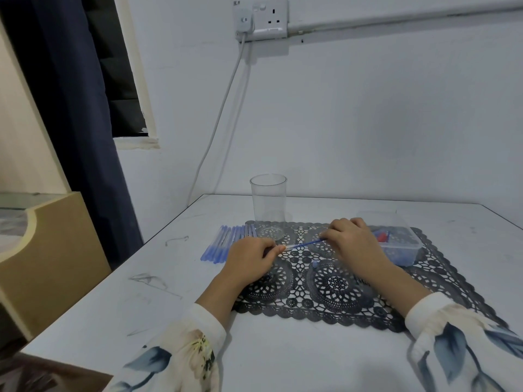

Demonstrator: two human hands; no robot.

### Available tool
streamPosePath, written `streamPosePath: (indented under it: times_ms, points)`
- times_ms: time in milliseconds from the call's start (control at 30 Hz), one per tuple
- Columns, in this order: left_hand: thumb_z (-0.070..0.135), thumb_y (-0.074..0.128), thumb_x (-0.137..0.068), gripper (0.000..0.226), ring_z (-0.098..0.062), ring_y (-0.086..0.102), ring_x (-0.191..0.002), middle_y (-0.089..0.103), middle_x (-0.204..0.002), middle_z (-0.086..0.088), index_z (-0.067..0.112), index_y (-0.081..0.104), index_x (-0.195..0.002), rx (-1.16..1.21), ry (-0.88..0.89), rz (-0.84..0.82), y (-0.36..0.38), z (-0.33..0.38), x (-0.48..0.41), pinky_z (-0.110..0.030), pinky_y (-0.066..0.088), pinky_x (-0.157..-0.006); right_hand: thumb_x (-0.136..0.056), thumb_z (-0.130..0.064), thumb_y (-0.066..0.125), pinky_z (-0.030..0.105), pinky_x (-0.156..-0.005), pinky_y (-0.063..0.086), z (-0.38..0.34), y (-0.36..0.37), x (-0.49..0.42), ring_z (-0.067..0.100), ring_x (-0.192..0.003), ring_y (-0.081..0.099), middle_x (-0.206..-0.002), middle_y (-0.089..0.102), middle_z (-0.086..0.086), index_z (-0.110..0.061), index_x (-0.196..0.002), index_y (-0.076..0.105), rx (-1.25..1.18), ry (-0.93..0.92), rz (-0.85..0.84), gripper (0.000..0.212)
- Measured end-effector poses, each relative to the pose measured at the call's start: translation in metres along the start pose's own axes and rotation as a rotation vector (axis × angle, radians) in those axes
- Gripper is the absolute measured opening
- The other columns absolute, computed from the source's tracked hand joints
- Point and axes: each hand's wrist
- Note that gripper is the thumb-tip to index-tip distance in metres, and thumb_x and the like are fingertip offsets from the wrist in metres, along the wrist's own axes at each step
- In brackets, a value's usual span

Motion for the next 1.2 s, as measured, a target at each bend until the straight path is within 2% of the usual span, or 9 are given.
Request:
streamPosePath:
  times_ms: [300, 433, 533, 600, 700, 800, 1067, 1133, 1200]
  points:
    - [0.048, 0.043, -0.094, 0.04, -0.009, 0.048, -0.055, 0.056, -0.059, 0.003, 0.019, 0.066, -0.08, 0.0, 0.003, -0.002, 0.0, -0.001, -0.001, -0.022, 0.036, -0.053, -0.05, 0.004, 0.083, 0.037, -0.07, 0.052, 0.02, 0.007, 0.001, 0.021, -0.055, 0.06, -0.064, 0.065, -0.001, -0.015, -0.067, 0.068, -0.013, 0.038, -0.013, 0.03]
    - [0.048, 0.043, -0.094, 0.039, -0.009, 0.047, -0.055, 0.054, -0.058, 0.004, 0.019, 0.066, -0.081, 0.001, 0.001, -0.006, 0.0, -0.001, -0.001, -0.022, 0.033, -0.051, -0.056, 0.007, 0.076, 0.038, -0.076, 0.052, 0.024, 0.008, 0.002, 0.026, -0.068, 0.063, -0.067, 0.067, 0.002, -0.012, -0.065, 0.067, -0.049, 0.029, -0.13, 0.023]
    - [0.048, 0.043, -0.094, 0.039, -0.009, 0.046, -0.055, 0.053, -0.058, 0.005, 0.02, 0.066, -0.08, 0.006, 0.005, -0.004, 0.001, -0.001, -0.001, -0.022, 0.031, -0.05, -0.075, 0.001, 0.061, 0.034, -0.101, 0.038, 0.029, 0.012, 0.002, 0.026, -0.103, 0.058, -0.09, 0.069, 0.004, -0.012, -0.08, 0.069, -0.04, 0.048, -0.304, 0.016]
    - [0.047, 0.043, -0.094, 0.038, -0.007, 0.044, -0.053, 0.052, -0.056, 0.006, 0.02, 0.066, -0.08, 0.005, 0.011, 0.0, 0.001, -0.001, -0.001, -0.021, 0.03, -0.049, -0.082, -0.006, 0.058, 0.034, -0.113, 0.025, 0.03, 0.011, 0.001, 0.02, -0.113, 0.053, -0.1, 0.068, 0.0, -0.018, -0.087, 0.067, 0.052, -0.005, -0.401, 0.016]
    - [0.047, 0.044, -0.094, 0.038, -0.005, 0.042, -0.051, 0.049, -0.055, 0.007, 0.019, 0.066, -0.079, 0.008, 0.015, 0.0, 0.001, -0.001, -0.001, -0.019, 0.029, -0.049, -0.088, -0.012, 0.054, 0.033, -0.117, 0.01, 0.025, 0.006, 0.0, 0.01, -0.108, 0.055, -0.103, 0.065, -0.006, -0.024, -0.094, 0.064, 0.198, -0.082, -0.492, 0.017]
    - [0.046, 0.043, -0.094, 0.039, -0.006, 0.043, -0.052, 0.05, -0.055, 0.007, 0.018, 0.065, -0.078, 0.006, 0.02, -0.001, 0.001, -0.001, 0.0, -0.019, 0.029, -0.049, -0.086, -0.009, 0.052, 0.033, -0.116, 0.004, 0.022, 0.001, 0.0, 0.006, -0.1, 0.056, -0.101, 0.064, -0.009, -0.026, -0.094, 0.064, 0.264, -0.098, -0.52, 0.022]
    - [0.047, 0.044, -0.094, 0.04, -0.01, 0.047, -0.054, 0.052, -0.055, 0.005, 0.017, 0.065, -0.077, 0.029, 0.014, -0.007, 0.003, -0.002, 0.0, -0.021, 0.031, -0.05, -0.085, -0.009, 0.053, 0.035, -0.115, 0.009, 0.019, 0.0, -0.001, 0.008, -0.106, 0.054, -0.105, 0.063, -0.009, -0.028, -0.098, 0.065, 0.232, -0.069, -0.533, 0.025]
    - [0.047, 0.044, -0.094, 0.04, -0.01, 0.047, -0.055, 0.052, -0.055, 0.005, 0.017, 0.065, -0.076, 0.031, 0.013, -0.006, 0.004, -0.002, 0.0, -0.021, 0.03, -0.049, -0.085, -0.011, 0.055, 0.033, -0.112, 0.017, 0.018, 0.0, -0.001, 0.01, -0.104, 0.054, -0.103, 0.064, -0.009, -0.026, -0.093, 0.068, 0.146, -0.023, -0.487, 0.021]
    - [0.047, 0.044, -0.094, 0.04, -0.009, 0.047, -0.054, 0.05, -0.054, 0.007, 0.018, 0.065, -0.077, 0.021, 0.012, -0.009, 0.003, -0.001, 0.0, -0.02, 0.029, -0.049, -0.083, -0.008, 0.056, 0.031, -0.099, 0.034, 0.019, 0.0, -0.003, 0.017, -0.096, 0.057, -0.095, 0.067, -0.004, -0.02, -0.086, 0.071, -0.03, 0.094, -0.366, 0.019]
Point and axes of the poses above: each hand's wrist, its own x-axis away from the middle knuckle, its own y-axis out of the palm, z = x × y
